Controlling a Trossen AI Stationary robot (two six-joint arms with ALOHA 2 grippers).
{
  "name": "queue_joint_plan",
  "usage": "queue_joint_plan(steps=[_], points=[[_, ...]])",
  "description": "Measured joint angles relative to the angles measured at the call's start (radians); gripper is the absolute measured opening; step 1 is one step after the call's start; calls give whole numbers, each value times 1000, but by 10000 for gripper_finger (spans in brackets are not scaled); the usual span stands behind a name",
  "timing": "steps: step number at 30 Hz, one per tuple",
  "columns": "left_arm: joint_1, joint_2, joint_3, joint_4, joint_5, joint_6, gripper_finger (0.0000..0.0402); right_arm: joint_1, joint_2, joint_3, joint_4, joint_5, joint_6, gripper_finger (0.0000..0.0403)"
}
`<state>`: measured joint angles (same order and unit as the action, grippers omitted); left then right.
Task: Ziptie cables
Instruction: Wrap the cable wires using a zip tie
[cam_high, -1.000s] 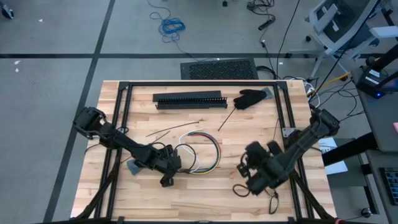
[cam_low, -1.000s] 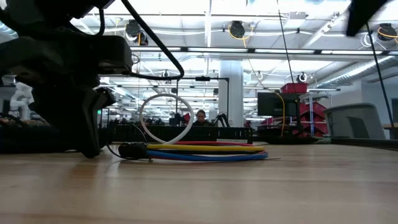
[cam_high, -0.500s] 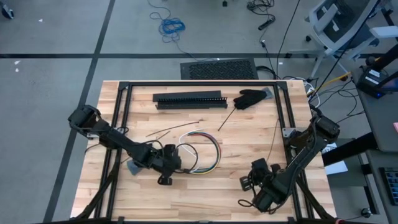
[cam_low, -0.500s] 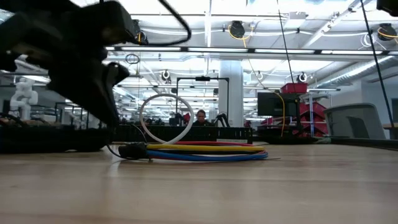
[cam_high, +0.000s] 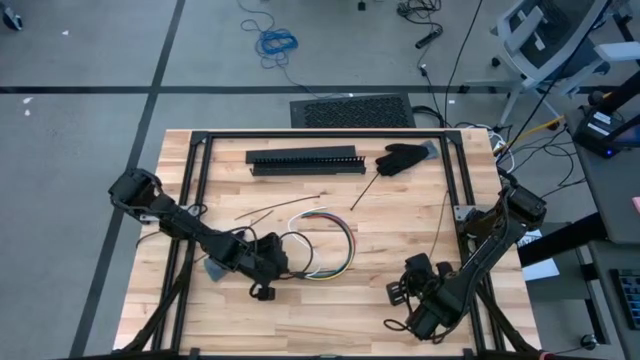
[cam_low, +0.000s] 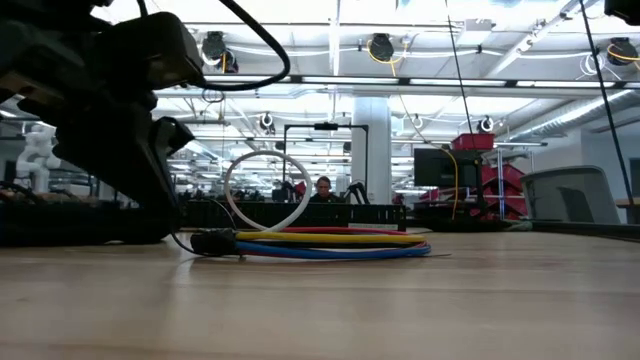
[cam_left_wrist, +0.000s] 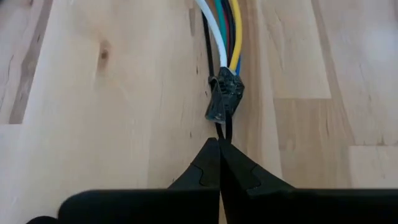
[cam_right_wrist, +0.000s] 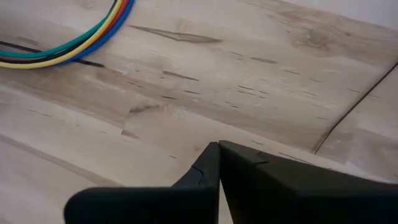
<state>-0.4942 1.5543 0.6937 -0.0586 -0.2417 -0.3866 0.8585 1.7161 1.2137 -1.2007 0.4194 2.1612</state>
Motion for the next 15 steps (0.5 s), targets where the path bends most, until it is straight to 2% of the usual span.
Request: queue_joint_plan(steps=[15], points=[[-16, 14, 0, 56, -17, -19, 0, -2, 0, 1, 41, 30, -3, 0]])
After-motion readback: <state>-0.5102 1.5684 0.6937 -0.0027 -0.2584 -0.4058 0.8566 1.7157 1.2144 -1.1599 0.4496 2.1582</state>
